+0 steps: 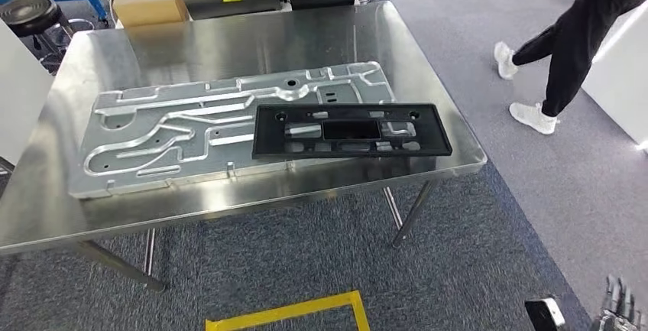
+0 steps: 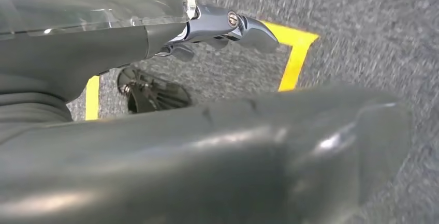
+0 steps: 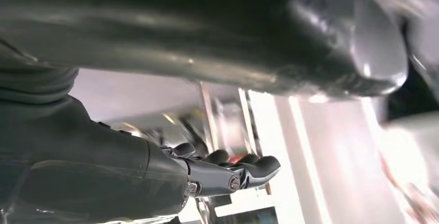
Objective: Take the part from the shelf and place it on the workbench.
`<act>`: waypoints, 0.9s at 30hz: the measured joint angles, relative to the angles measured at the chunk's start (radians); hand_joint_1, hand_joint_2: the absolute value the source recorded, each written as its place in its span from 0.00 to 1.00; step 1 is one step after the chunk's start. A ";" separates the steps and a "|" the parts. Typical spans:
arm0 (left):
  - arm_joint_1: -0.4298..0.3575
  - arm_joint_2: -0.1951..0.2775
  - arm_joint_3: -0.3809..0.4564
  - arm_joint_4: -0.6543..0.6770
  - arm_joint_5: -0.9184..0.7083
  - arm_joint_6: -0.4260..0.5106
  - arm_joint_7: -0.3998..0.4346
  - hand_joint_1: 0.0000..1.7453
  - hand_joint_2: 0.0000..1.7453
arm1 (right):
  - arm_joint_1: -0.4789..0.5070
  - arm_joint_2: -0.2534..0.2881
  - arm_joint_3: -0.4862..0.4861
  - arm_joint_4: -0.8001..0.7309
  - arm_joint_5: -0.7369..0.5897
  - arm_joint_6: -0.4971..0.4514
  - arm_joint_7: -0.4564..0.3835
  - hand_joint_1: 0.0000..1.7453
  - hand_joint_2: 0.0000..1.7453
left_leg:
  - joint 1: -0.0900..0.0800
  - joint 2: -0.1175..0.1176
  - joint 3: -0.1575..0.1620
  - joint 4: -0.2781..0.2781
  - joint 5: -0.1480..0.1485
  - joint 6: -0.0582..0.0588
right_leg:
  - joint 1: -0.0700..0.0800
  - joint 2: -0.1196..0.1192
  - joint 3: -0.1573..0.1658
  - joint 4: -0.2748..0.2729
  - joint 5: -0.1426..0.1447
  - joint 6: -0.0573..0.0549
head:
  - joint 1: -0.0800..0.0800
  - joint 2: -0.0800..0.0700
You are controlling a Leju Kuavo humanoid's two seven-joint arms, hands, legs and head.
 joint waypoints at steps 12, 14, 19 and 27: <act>0.000 -0.022 -0.009 0.000 -0.052 0.002 0.031 0.00 0.00 | -0.069 0.007 -0.055 0.600 0.205 0.342 0.643 0.00 0.00 | -0.005 0.015 -0.118 0.009 0.105 0.022 | -0.006 0.005 0.111 0.086 -0.152 0.011 | 0.000 0.000; -0.001 -0.028 -0.017 0.000 -0.071 -0.002 0.036 0.00 0.00 | -0.076 0.019 -0.055 0.630 0.203 0.398 0.684 0.00 0.00 | -0.006 0.017 -0.123 0.009 0.115 0.012 | 0.002 0.005 0.176 -0.014 -0.153 -0.002 | 0.000 0.000; 0.001 -0.032 -0.038 0.000 -0.100 -0.007 0.045 0.00 0.00 | -0.084 0.049 -0.055 0.672 0.216 0.459 0.710 0.00 0.00 | -0.001 0.015 -0.146 0.052 0.078 -0.019 | 0.001 -0.001 0.155 -0.040 -0.117 -0.032 | 0.000 0.000; -0.001 -0.030 -0.064 0.000 -0.121 -0.006 0.040 0.00 0.00 | -0.096 0.079 -0.054 0.701 0.216 0.515 0.623 0.00 0.00 | 0.006 0.014 -0.056 0.136 0.002 -0.035 | 0.002 -0.004 0.033 -0.014 -0.038 -0.030 | -0.001 0.000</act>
